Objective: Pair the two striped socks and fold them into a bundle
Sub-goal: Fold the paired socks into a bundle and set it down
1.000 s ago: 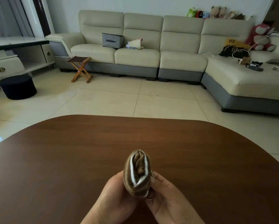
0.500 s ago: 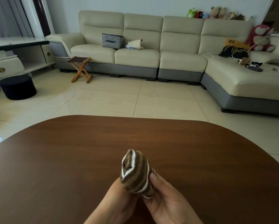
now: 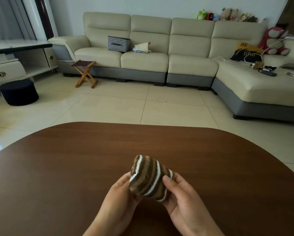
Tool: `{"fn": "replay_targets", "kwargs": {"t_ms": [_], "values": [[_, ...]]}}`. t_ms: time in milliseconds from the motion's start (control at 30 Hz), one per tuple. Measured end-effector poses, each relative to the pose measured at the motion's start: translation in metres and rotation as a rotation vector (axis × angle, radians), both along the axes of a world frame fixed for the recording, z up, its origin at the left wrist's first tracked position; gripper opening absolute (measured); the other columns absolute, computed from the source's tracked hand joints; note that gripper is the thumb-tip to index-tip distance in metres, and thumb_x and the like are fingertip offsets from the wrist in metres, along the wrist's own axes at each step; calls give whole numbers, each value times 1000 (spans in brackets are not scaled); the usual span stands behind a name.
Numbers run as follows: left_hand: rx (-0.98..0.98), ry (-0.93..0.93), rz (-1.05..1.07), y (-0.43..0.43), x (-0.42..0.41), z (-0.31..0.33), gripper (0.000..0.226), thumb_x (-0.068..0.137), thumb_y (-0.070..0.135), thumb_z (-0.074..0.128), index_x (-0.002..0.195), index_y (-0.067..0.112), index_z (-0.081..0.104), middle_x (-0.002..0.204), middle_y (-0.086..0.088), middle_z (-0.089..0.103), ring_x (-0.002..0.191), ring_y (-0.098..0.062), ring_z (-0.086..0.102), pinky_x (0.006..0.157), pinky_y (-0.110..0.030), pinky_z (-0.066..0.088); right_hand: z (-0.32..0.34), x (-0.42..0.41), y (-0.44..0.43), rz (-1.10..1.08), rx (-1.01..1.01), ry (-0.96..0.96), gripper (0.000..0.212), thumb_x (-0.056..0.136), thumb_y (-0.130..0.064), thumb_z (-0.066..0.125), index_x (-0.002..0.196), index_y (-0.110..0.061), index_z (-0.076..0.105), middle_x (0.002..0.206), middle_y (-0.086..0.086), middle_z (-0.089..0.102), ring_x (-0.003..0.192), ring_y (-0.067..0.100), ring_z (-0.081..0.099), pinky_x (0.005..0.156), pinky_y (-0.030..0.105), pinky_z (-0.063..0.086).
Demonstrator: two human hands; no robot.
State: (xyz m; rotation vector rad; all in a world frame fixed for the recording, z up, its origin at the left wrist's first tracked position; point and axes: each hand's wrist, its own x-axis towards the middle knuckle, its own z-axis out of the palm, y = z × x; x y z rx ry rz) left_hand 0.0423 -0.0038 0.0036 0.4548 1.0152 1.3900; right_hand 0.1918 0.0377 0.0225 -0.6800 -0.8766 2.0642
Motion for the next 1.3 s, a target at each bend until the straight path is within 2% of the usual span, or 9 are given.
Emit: {"fn": "replay_targets", "kwargs": {"t_ms": [167, 300, 433, 500, 633, 733, 967, 1133, 1300], "values": [[11, -6, -121, 1, -15, -1, 55, 83, 49, 50, 114, 8, 67, 116, -19, 70, 109, -30, 66, 84, -40, 58, -5, 9, 11, -35, 199, -229, 25, 74, -15, 60, 97, -5, 61, 87, 12, 76, 84, 21, 72, 71, 27, 59], [38, 63, -163, 0, -15, -4, 48, 70, 28, 76, 113, 8, 67, 116, -19, 70, 108, -31, 66, 78, -33, 58, -9, 11, 14, 0, 310, -366, 26, 79, -24, 60, 100, -9, 62, 94, 11, 76, 93, 23, 70, 83, 31, 56], [41, 66, -102, -1, -11, -10, 43, 65, 8, 79, 107, 6, 68, 106, -23, 72, 95, -35, 70, 68, -34, 60, -11, 11, 14, -6, 369, -436, 26, 78, -33, 59, 96, -17, 69, 99, 12, 75, 97, 25, 69, 92, 39, 50], [25, 103, -52, -1, -8, -10, 33, 72, -1, 70, 103, 8, 69, 100, -22, 74, 91, -35, 72, 65, -35, 60, -15, 10, 14, -26, 367, -479, 19, 84, -27, 57, 95, -21, 71, 97, 7, 76, 95, 20, 70, 88, 35, 51], [-55, 243, 37, -2, -6, -11, 30, 80, -10, 60, 99, 12, 67, 84, -14, 77, 78, -28, 74, 57, -28, 58, -18, 8, 9, -68, 400, -571, 26, 90, -15, 53, 87, -31, 74, 91, -9, 78, 89, 8, 71, 69, 11, 53], [-115, 336, 12, -1, -9, -14, 32, 77, 3, 70, 104, 19, 63, 86, -7, 79, 81, -24, 75, 63, -32, 58, -18, 9, 8, -68, 393, -644, 28, 90, -16, 55, 83, -38, 72, 85, -15, 78, 82, 4, 72, 61, 10, 53], [-195, 616, -42, -3, -11, -20, 31, 79, 26, 70, 108, 29, 62, 93, 1, 77, 88, -12, 73, 90, -40, 56, -23, 9, 11, 16, 394, -786, 25, 92, -19, 51, 104, -40, 57, 85, -15, 76, 77, -3, 69, 53, 9, 49], [-192, 852, 10, -3, -10, -18, 39, 85, 27, 63, 123, 31, 53, 96, 6, 73, 91, -5, 66, 88, -32, 54, -26, 10, 17, 61, 389, -877, 39, 92, -24, 50, 132, -21, 47, 97, -9, 72, 80, -4, 68, 61, 8, 50], [-186, 898, 48, -4, -9, -20, 31, 81, 20, 68, 109, 29, 60, 89, 2, 73, 85, -12, 69, 83, -41, 57, -32, 10, 20, 40, 411, -958, 36, 91, -25, 51, 128, -21, 50, 91, -10, 72, 76, -2, 67, 60, 8, 48]]}}
